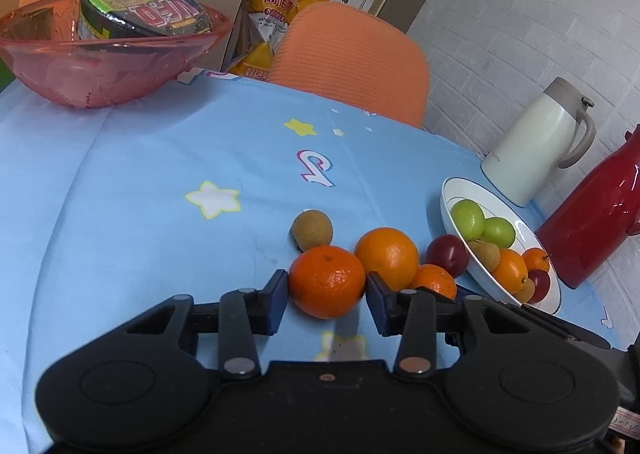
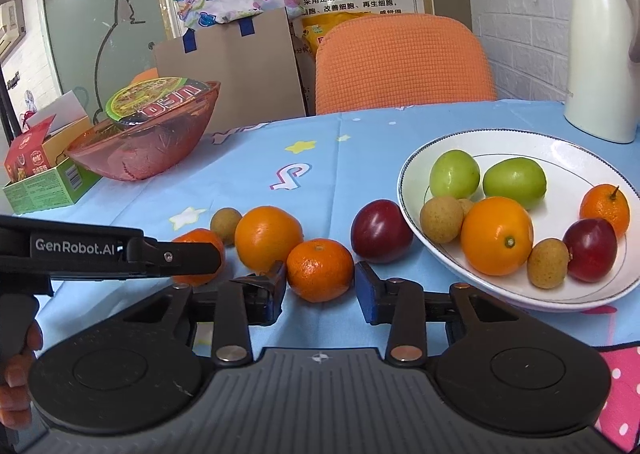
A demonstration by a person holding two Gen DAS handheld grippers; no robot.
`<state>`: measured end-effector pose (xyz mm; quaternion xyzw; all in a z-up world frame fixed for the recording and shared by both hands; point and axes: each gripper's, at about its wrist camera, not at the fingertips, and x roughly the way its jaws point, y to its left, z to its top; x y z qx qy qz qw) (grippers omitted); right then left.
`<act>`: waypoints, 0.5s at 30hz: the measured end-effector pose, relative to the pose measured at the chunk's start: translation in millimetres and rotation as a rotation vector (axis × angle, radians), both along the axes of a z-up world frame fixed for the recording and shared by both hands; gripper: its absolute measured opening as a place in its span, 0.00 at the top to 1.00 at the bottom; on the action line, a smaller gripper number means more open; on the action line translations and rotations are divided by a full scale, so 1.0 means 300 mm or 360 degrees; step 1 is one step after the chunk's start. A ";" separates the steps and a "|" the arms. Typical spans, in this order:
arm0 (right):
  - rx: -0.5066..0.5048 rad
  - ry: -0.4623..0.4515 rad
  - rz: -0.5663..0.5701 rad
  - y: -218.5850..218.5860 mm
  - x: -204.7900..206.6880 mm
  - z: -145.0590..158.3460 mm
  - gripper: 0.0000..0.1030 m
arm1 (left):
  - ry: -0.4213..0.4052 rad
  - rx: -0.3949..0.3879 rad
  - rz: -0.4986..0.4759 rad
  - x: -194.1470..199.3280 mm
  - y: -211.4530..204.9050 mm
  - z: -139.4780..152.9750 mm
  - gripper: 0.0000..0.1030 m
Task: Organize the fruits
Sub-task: 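Close both tools together around a tangerine in the pile, then carry the tangerine over the white plate and lower it onto the fruit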
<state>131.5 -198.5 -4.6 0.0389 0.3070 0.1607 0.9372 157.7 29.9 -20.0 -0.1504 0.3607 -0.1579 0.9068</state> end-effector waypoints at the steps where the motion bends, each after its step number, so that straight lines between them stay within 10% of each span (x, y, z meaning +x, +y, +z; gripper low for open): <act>1: 0.0007 -0.0007 0.0001 -0.006 -0.011 0.004 0.37 | -0.0007 0.0007 -0.0002 -0.008 -0.004 0.007 0.41; 15: 0.0104 -0.0203 -0.0174 -0.216 -0.151 0.111 0.37 | -0.0159 -0.0010 -0.0232 -0.079 -0.196 0.169 0.41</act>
